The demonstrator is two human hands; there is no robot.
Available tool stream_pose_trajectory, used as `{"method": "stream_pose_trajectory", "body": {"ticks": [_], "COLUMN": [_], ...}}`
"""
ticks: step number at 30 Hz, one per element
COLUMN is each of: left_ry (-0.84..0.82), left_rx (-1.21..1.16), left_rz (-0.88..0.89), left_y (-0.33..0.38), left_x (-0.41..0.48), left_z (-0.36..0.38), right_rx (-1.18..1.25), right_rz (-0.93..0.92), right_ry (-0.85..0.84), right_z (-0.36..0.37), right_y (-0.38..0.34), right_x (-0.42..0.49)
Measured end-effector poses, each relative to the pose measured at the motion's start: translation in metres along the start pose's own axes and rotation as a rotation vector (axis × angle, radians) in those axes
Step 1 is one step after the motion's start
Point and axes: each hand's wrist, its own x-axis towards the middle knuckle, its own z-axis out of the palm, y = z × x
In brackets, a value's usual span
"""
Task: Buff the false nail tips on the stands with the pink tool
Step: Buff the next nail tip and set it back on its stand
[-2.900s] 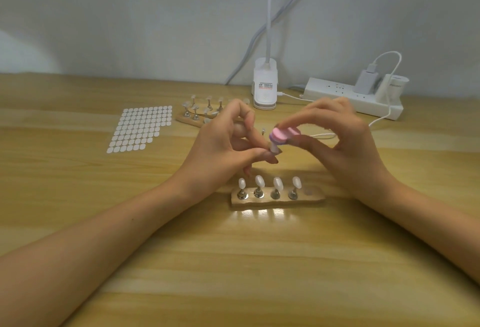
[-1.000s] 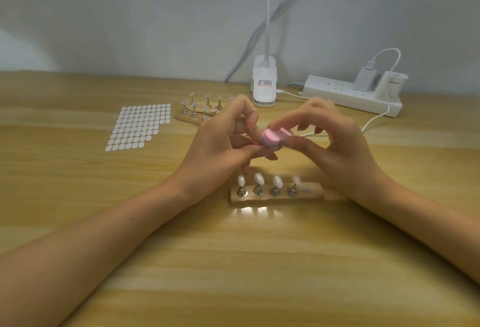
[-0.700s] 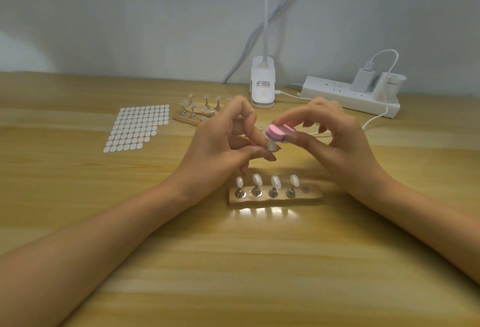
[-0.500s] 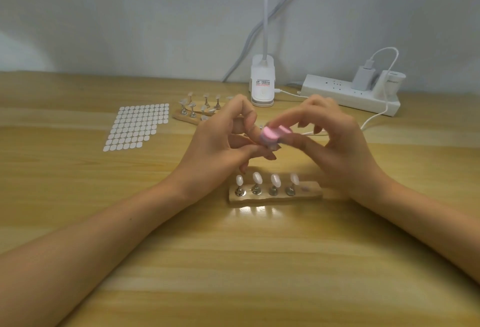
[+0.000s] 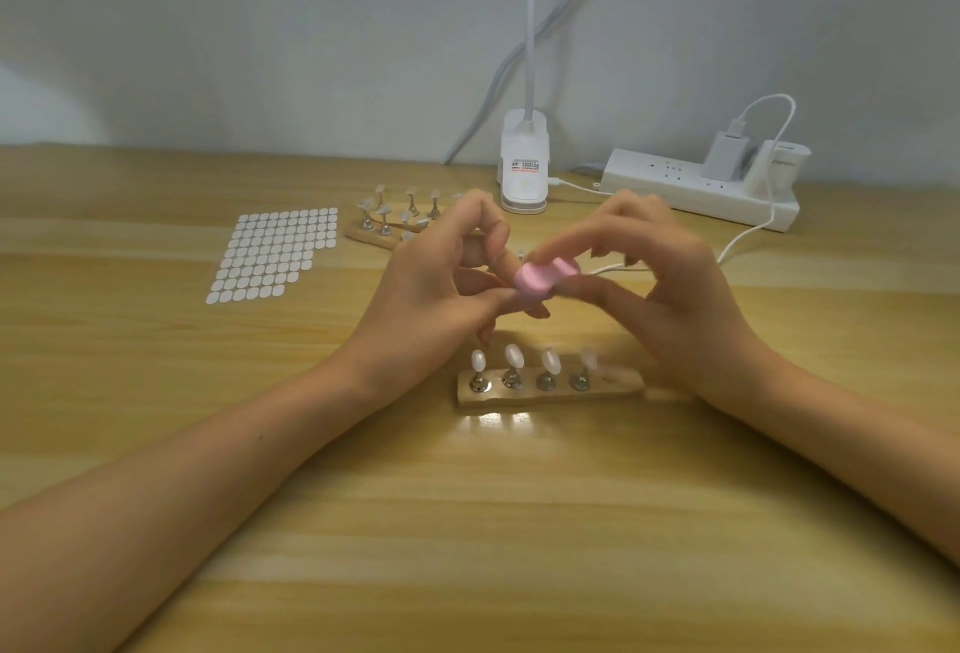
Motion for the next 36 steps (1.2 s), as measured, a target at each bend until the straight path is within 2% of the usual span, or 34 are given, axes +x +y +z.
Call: {"method": "stream_pose_trajectory", "body": {"ticks": [2, 6, 10, 14, 18, 22, 25, 29, 33, 36], "left_ry": [-0.003, 0.003, -0.005, -0.032, -0.01, -0.003, 0.006, 0.03, 0.026, 0.027], "left_rx": [0.0, 0.007, -0.007, -0.005, -0.033, -0.025, -0.025, -0.008, 0.003, 0.038], "left_rz": [0.007, 0.01, 0.004, 0.027, 0.025, 0.041, 0.043, 0.031, 0.032, 0.062], "left_y": [0.0, 0.0, 0.001, 0.004, 0.003, 0.003, 0.003, 0.002, 0.002, 0.002], "left_x": [0.0, 0.0, -0.001, -0.002, -0.002, -0.002, -0.002, -0.002, -0.002, -0.002], "left_z": [0.0, 0.0, 0.001, 0.003, 0.001, 0.001, 0.001, 0.0, 0.001, 0.001], "right_rx": [-0.004, 0.008, 0.019, 0.028, 0.123, 0.06, 0.076, 0.036, 0.004, 0.002], "right_rz": [0.039, -0.032, 0.062, 0.013, 0.137, 0.015, 0.082, -0.021, 0.024, -0.021], "right_ry": [0.044, -0.028, 0.047, 0.014, 0.094, 0.007, 0.049, 0.004, 0.061, 0.031], "right_z": [-0.003, 0.004, -0.003, 0.001, -0.005, 0.001, -0.003, 0.001, -0.001, 0.001], "right_y": [0.002, -0.003, 0.004, 0.001, 0.005, 0.002, 0.003, -0.003, -0.002, -0.005], "right_x": [0.001, -0.001, 0.001, 0.0, 0.002, 0.001, 0.002, 0.001, 0.001, 0.0]}}
